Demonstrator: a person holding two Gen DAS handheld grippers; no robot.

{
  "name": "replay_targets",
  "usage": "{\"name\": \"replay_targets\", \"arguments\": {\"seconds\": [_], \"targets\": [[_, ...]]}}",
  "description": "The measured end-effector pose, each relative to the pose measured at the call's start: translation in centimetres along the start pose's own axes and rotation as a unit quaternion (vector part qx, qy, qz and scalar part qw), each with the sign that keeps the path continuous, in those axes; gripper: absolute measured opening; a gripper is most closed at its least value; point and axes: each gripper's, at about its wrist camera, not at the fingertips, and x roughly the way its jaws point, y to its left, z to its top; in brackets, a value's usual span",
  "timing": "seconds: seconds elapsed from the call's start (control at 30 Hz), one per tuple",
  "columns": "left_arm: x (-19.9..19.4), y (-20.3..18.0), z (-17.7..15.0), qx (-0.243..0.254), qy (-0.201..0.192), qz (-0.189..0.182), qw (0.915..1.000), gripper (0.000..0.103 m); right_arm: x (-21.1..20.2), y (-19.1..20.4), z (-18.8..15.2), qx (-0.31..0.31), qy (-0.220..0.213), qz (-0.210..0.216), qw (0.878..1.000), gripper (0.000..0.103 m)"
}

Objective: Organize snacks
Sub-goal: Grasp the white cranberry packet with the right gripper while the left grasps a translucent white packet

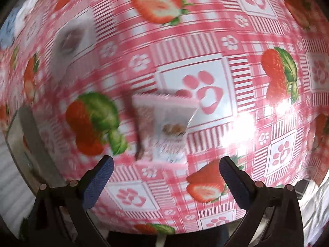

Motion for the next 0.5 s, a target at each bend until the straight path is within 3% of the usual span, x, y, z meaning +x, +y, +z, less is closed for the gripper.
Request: {"name": "replay_targets", "arguments": {"seconds": [0.27, 0.5], "targets": [[-0.8, -3.6, 3.0, 0.028, -0.013, 0.012, 0.9995, 0.078, 0.5, 0.0, 3.8, -0.003, -0.035, -0.029, 0.999, 0.103], [-1.1, -8.0, 8.0, 0.066, -0.041, 0.020, 0.9968, 0.078, 0.9, -3.7, 5.2, 0.003, -0.028, -0.011, 1.000, 0.103]]}}
